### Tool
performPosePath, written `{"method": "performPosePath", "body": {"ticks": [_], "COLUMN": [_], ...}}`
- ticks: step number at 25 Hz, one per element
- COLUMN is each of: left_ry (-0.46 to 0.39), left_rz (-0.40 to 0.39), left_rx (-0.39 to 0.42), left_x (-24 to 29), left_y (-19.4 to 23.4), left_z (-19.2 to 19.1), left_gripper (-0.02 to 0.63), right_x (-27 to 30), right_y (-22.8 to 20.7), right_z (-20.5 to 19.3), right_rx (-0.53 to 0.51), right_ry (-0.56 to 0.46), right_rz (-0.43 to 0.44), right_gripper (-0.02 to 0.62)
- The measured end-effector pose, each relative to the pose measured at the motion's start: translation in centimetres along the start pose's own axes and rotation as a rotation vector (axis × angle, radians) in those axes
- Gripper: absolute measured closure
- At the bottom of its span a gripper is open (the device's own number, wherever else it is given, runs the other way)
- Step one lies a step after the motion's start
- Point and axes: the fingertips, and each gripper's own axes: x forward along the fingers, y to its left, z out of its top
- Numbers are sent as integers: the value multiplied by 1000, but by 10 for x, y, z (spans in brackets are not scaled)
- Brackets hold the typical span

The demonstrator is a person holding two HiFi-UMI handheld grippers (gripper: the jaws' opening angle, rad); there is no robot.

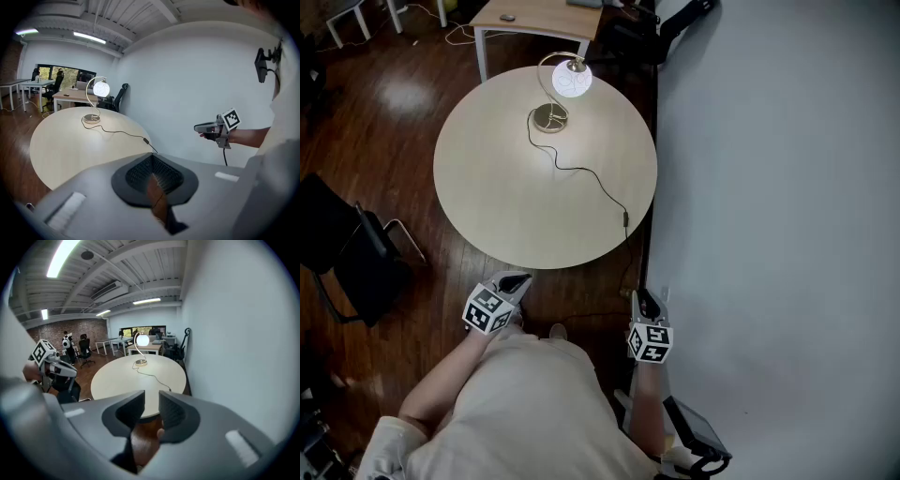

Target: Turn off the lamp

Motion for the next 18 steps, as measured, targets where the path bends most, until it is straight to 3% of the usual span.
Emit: {"method": "performPosePath", "body": {"ticks": [12,18], "left_ry": [40,42], "left_rz": [-74,-81], "left_rx": [2,8], "left_x": [-7,1], "left_y": [89,109], "left_z": [-3,-2], "left_gripper": [626,626], "right_x": [35,48], "right_y": [64,59], "right_z": [20,37], "right_rx": [-55,-84], "right_ry": [93,122], "right_rz": [-79,-97], "right_gripper": [509,509]}}
